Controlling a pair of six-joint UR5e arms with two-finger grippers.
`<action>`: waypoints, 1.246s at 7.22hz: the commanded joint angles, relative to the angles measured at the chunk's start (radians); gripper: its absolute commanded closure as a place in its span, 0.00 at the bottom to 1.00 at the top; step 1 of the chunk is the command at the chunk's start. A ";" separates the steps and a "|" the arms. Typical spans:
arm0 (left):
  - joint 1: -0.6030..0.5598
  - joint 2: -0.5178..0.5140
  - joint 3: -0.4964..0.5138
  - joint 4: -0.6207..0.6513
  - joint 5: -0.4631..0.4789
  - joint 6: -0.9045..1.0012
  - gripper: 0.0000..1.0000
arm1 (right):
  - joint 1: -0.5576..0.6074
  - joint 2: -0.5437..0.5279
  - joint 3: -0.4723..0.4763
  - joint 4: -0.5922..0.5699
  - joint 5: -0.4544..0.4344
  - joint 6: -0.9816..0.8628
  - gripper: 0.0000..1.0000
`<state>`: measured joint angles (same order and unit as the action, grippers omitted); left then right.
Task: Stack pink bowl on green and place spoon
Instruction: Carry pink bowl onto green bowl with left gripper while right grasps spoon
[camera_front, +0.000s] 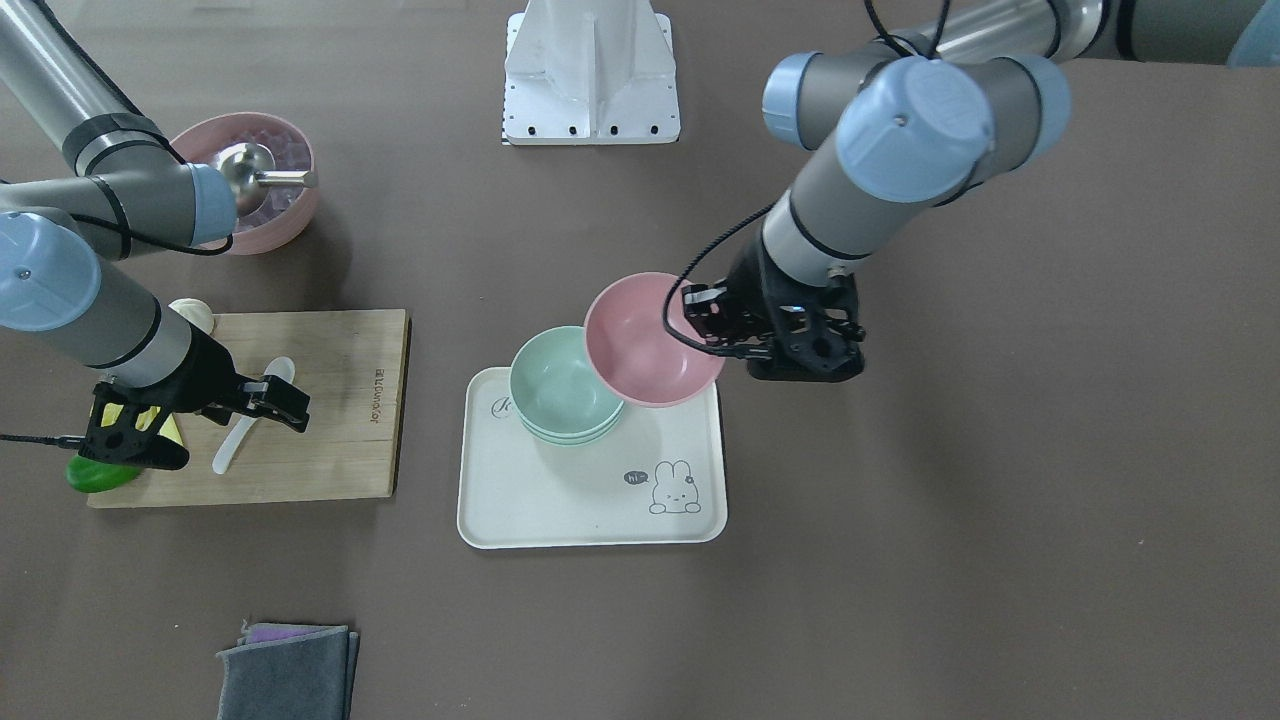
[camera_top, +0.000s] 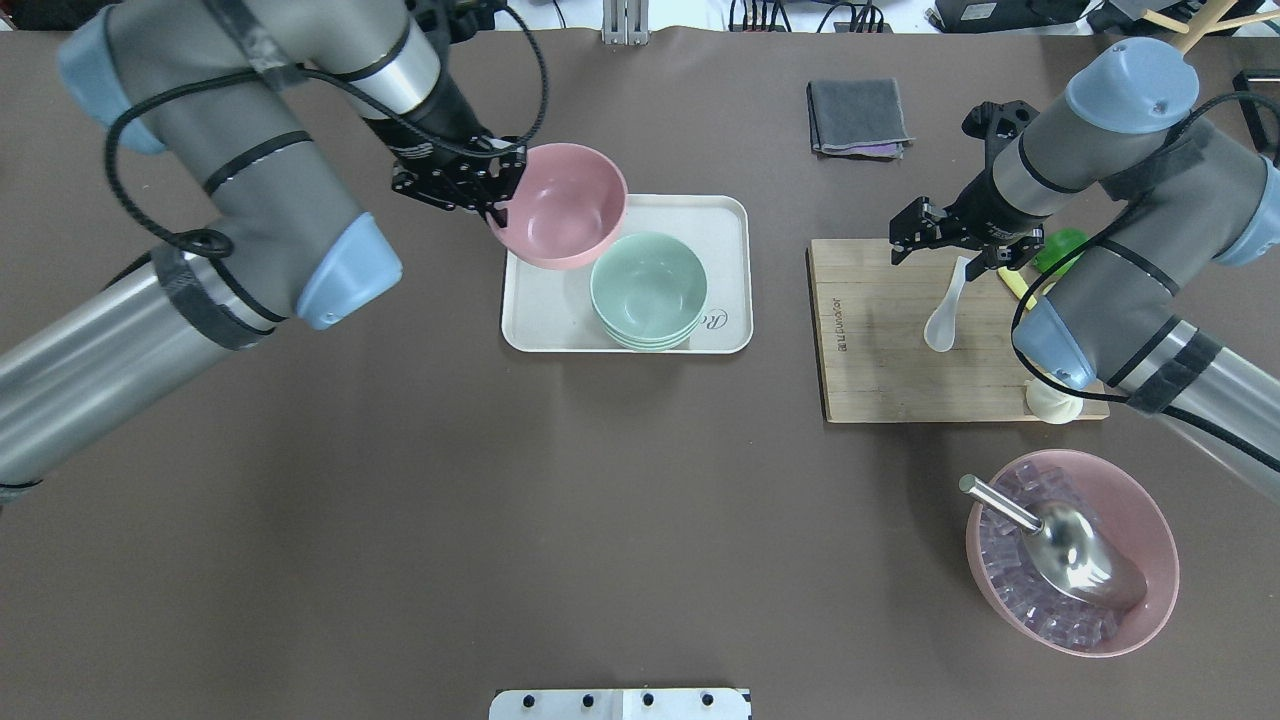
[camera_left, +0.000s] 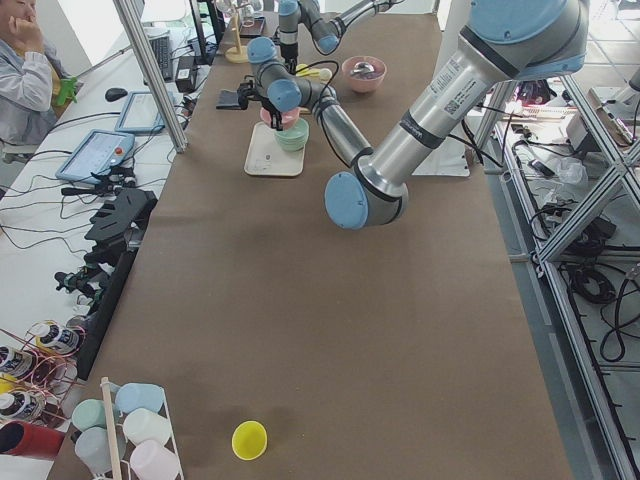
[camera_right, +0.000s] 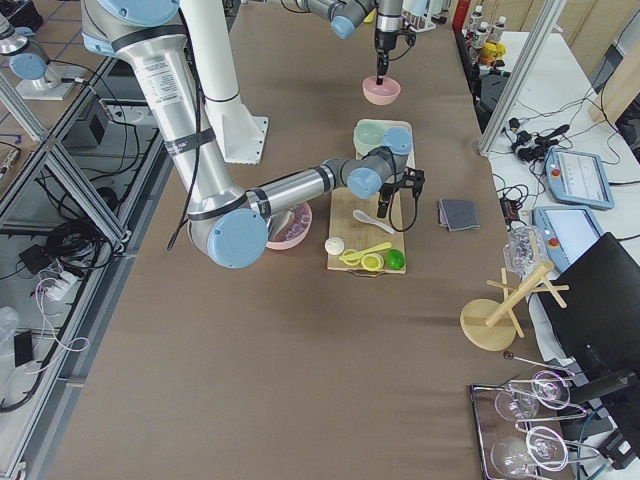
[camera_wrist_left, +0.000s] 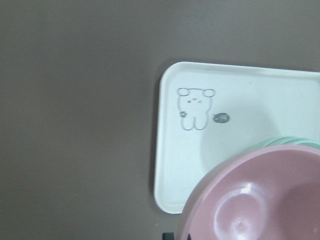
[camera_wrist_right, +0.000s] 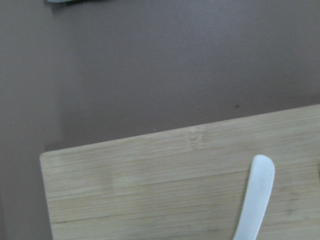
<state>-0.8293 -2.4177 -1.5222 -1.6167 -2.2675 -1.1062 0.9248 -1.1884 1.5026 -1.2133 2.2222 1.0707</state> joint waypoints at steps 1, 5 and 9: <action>0.102 -0.089 0.114 -0.073 0.139 -0.059 1.00 | -0.010 -0.016 -0.007 0.000 -0.016 -0.006 0.00; 0.122 -0.075 0.155 -0.149 0.158 -0.098 1.00 | -0.018 -0.016 -0.013 0.000 -0.019 0.006 0.00; 0.121 -0.067 0.157 -0.212 0.180 -0.104 0.02 | -0.038 -0.026 -0.031 -0.002 -0.053 -0.008 0.00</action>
<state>-0.7070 -2.4894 -1.3580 -1.8250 -2.0892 -1.2096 0.8946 -1.2097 1.4762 -1.2137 2.1902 1.0681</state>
